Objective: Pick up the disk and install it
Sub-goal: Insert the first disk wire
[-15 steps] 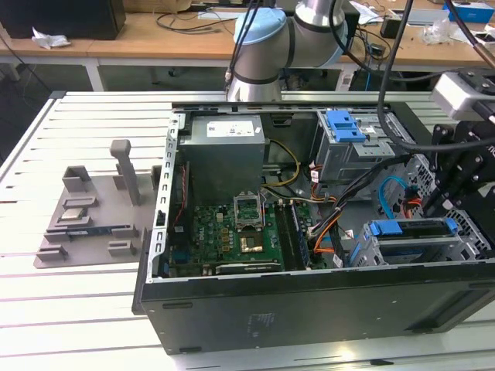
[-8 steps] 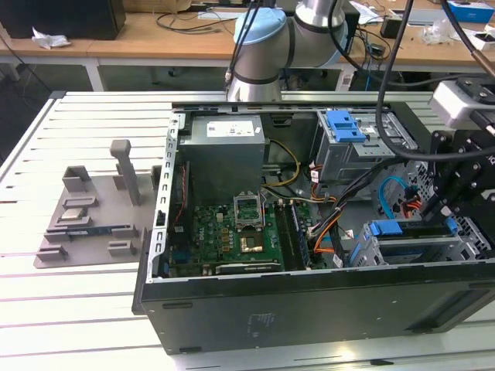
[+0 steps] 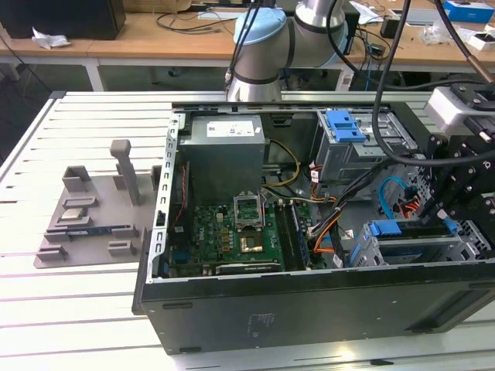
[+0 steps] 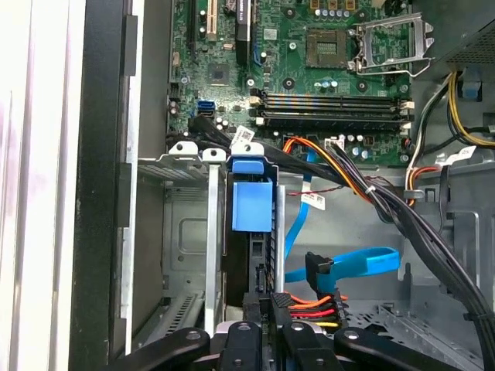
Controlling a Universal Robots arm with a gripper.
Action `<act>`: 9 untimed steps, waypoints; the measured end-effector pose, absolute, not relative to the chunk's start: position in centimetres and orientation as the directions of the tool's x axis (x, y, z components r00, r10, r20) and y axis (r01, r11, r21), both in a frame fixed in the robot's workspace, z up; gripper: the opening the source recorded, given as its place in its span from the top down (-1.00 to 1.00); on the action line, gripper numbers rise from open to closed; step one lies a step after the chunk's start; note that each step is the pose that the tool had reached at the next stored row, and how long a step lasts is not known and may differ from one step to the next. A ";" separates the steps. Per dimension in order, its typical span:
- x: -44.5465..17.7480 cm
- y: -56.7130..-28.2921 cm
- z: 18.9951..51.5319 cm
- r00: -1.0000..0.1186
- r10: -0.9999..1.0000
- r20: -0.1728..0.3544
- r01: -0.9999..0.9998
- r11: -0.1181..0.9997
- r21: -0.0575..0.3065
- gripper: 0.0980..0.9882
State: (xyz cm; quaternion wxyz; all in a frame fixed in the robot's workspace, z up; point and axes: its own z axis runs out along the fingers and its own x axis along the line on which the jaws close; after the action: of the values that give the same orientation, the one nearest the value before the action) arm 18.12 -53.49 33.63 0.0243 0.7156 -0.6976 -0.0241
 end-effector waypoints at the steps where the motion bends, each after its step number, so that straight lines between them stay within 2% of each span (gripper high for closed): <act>1: 18.1 -53.5 33.6 0.025 -1.000 -0.001 -0.997 -0.025 0.068 0.84; 4: 18.1 -53.5 33.6 0.025 -1.000 -0.002 -0.997 -0.025 0.069 0.81; 5: 18.1 -53.5 33.6 0.025 -1.000 -0.001 -0.997 -0.025 0.068 0.67; 9: 18.1 -53.3 35.1 0.025 -1.000 -0.001 -0.997 -0.025 0.068 0.67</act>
State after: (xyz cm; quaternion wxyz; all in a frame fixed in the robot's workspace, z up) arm 18.11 -53.34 35.09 0.0241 0.7156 -0.6977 -0.0243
